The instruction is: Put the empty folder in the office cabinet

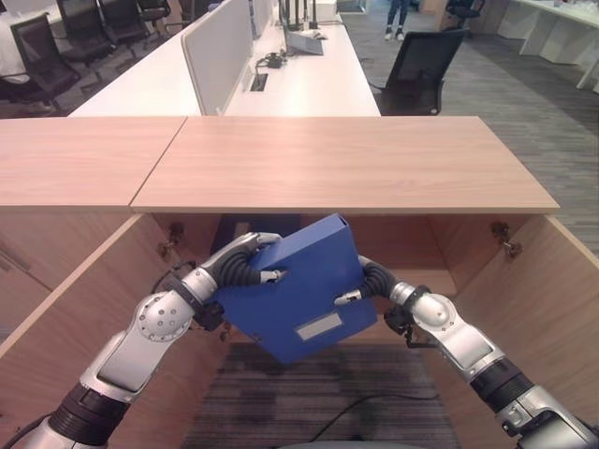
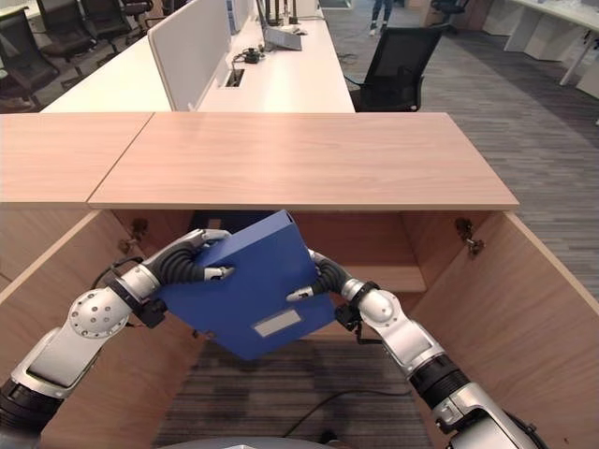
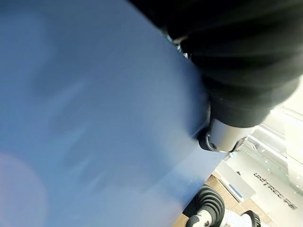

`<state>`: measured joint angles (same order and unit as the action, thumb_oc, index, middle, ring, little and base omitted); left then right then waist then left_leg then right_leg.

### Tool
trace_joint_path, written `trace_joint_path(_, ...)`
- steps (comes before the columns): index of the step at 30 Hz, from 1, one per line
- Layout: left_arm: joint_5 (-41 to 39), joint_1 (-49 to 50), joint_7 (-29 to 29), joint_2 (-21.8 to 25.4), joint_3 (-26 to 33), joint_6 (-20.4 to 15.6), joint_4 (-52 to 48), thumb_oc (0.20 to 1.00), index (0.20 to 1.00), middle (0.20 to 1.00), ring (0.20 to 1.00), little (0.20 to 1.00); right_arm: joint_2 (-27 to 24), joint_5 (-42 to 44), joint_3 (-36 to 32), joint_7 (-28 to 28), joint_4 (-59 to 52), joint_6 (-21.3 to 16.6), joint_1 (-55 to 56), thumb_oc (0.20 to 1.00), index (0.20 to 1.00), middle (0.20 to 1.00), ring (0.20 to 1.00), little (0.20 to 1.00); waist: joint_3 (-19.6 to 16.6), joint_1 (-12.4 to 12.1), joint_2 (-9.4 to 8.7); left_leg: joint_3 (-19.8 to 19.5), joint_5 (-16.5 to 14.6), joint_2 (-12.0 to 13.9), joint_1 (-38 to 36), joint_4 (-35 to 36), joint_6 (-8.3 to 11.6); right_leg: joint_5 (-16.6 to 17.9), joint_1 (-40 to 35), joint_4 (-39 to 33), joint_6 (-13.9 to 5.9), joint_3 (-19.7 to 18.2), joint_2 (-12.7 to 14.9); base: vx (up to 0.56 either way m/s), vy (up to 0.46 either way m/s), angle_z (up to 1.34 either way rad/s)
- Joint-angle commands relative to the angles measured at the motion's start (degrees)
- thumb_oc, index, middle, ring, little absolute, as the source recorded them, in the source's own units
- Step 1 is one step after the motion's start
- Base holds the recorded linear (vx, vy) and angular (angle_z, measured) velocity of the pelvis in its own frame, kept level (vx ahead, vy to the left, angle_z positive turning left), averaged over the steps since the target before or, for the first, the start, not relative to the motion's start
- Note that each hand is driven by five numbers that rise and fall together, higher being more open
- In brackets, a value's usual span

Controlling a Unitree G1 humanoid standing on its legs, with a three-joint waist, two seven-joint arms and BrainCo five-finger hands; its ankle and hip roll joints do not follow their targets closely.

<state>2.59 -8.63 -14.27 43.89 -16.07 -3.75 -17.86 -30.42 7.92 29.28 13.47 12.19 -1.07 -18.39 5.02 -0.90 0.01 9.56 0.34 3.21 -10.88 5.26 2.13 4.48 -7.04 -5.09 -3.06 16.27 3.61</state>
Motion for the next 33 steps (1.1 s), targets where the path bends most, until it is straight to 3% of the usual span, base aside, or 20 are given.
trace_joint_path(1, -5.31, -10.16, 3.88, -1.66, -2.46, -7.9, -6.6, 0.2, 0.2, 0.2, 0.2, 0.2, 4.48, 2.07, 6.0, 2.01, -0.35, -3.54, -4.77, 1.0, 1.0, 1.0, 1.0, 1.0, -2.72, -0.24, -3.04, 0.0, -3.42, 0.09, 1.65, -0.26, 0.94, -3.8, -2.12, 0.09, -4.62, 0.23, 2.98, 0.0, 0.0, 0.0)
trace_joint_path(3, -6.15, -12.37, 4.42, -2.06, -3.64, -8.14, -7.42, 0.2, 0.2, 0.2, 0.2, 0.2, 5.38, 2.09, 6.65, 1.3, 0.88, -3.66, -5.45, 1.0, 1.0, 1.0, 1.0, 1.0, -2.79, -0.18, -3.1, 0.0, -3.44, 0.08, 1.63, -0.26, 0.95, -3.76, -2.05, 0.09, -4.63, 0.14, 3.0, 0.0, 0.0, 0.0)
trace_joint_path(4, -7.01, -13.57, 4.58, -2.59, -4.48, -8.2, -7.35, 0.2, 0.2, 0.2, 0.2, 0.2, 6.32, 2.96, 7.1, 0.91, 1.98, -3.68, -5.57, 0.2, 0.2, 0.2, 0.2, 0.2, -2.87, -0.12, -3.07, 0.02, -3.41, 0.08, 1.62, -0.26, 0.95, -3.74, -2.05, 0.09, -4.62, 0.16, 2.99, 0.0, 0.0, 0.0)
trace_joint_path(21, -13.22, -11.87, 3.86, -7.31, -5.35, -6.34, -3.85, 0.216, 0.216, 0.216, 0.216, 0.216, 10.45, 9.63, 10.21, 4.43, 4.1, -1.24, 1.6, 0.2, 0.2, 0.2, 0.2, 0.2, -2.45, 0.28, -2.91, 0.11, -3.17, 0.05, 1.78, -0.26, 1.04, -3.7, -1.97, 0.09, -4.49, 0.25, 3.04, 0.0, 0.0, 0.0)
trace_joint_path(22, -14.72, -10.72, 3.32, -7.91, -5.37, -5.81, -3.08, 0.41, 0.41, 0.41, 0.41, 0.41, 10.37, 9.56, 9.66, 4.38, 4.29, -1.09, 2.33, 0.2, 0.2, 0.2, 0.2, 0.2, -2.37, 0.32, -2.92, 0.12, -3.16, 0.05, 1.79, -0.26, 1.04, -3.7, -1.97, 0.09, -4.48, 0.29, 3.02, 0.0, 0.0, 0.0)
trace_joint_path(23, -16.25, -9.39, 2.66, -8.55, -5.46, -5.16, -2.17, 0.887, 0.887, 0.887, 0.887, 0.887, 10.18, 9.47, 9.12, 4.36, 4.52, -0.86, 3.33, 0.2, 0.2, 0.2, 0.2, 0.2, -2.42, 0.37, -2.85, 0.12, -3.18, 0.05, 1.8, -0.26, 1.04, -3.67, -1.95, 0.09, -4.48, 0.31, 3.04, 0.0, 0.0, 0.0)
trace_joint_path(24, -18.56, -7.53, 1.69, -9.6, -5.94, -3.94, -0.39, 1.0, 1.0, 1.0, 1.0, 1.0, 10.24, 9.99, 8.31, 4.52, 5.24, -0.21, 4.7, 0.2, 0.2, 0.2, 0.2, 0.2, -2.4, 0.45, -2.8, 0.13, -3.17, -0.02, 1.84, -0.26, 1.0, -3.65, -1.94, 0.09, -4.47, 0.31, 3.0, 0.0, 0.0, 0.0)
trace_joint_path(33, -29.28, 5.33, -3.16, -12.1, -5.56, 4.85, 14.91, 1.0, 1.0, 1.0, 1.0, 1.0, 10.87, 13.36, -0.04, 2.55, 15.76, 3.95, 14.14, 0.2, 0.2, 0.2, 0.2, 0.2, -1.71, 1.34, -2.22, 0.23, -3.09, -0.15, 2.05, -0.26, 0.82, -3.42, -1.56, 0.09, -4.34, 0.13, 2.86, 0.0, -0.001, 0.0)
